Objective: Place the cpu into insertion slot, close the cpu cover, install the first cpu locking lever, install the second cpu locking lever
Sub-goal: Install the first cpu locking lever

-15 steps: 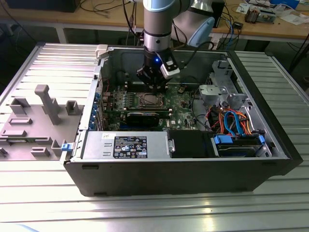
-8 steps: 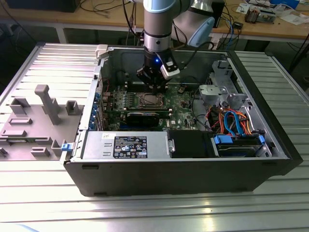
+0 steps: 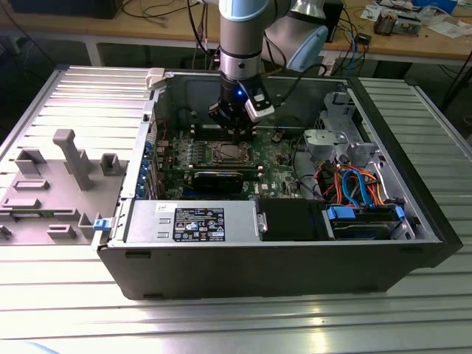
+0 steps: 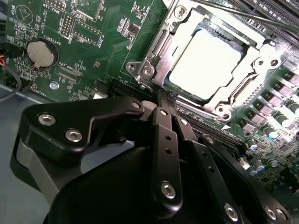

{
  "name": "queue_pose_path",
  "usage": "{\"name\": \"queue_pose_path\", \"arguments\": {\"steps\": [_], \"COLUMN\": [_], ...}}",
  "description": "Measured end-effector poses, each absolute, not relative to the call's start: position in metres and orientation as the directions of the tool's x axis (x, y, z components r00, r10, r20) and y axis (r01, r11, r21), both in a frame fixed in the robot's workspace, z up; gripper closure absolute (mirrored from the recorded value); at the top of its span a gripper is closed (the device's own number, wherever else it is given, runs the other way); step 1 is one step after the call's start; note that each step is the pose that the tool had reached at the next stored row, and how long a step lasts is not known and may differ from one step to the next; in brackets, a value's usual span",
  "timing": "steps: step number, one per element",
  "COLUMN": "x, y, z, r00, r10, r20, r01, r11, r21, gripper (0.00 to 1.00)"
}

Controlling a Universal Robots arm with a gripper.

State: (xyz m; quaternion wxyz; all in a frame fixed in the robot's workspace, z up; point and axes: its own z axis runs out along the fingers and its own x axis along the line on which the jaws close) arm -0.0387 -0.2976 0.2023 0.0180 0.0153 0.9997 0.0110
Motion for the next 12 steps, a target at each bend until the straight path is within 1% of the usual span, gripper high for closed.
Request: {"name": "queue_pose_path", "arguments": {"steps": [10,12], "x": [-0.0387,-0.0387], "y": [-0.2976,-0.3024], "z": [0.2094,0.2094], "r00": [-0.999,-0.999], "r10": [0.031,0.031], "r20": [-0.036,-0.036], "r01": [0.03,0.03], "r11": [0.999,0.999], "r21": [0.027,0.027], "gripper": [0.89,0.89]}}
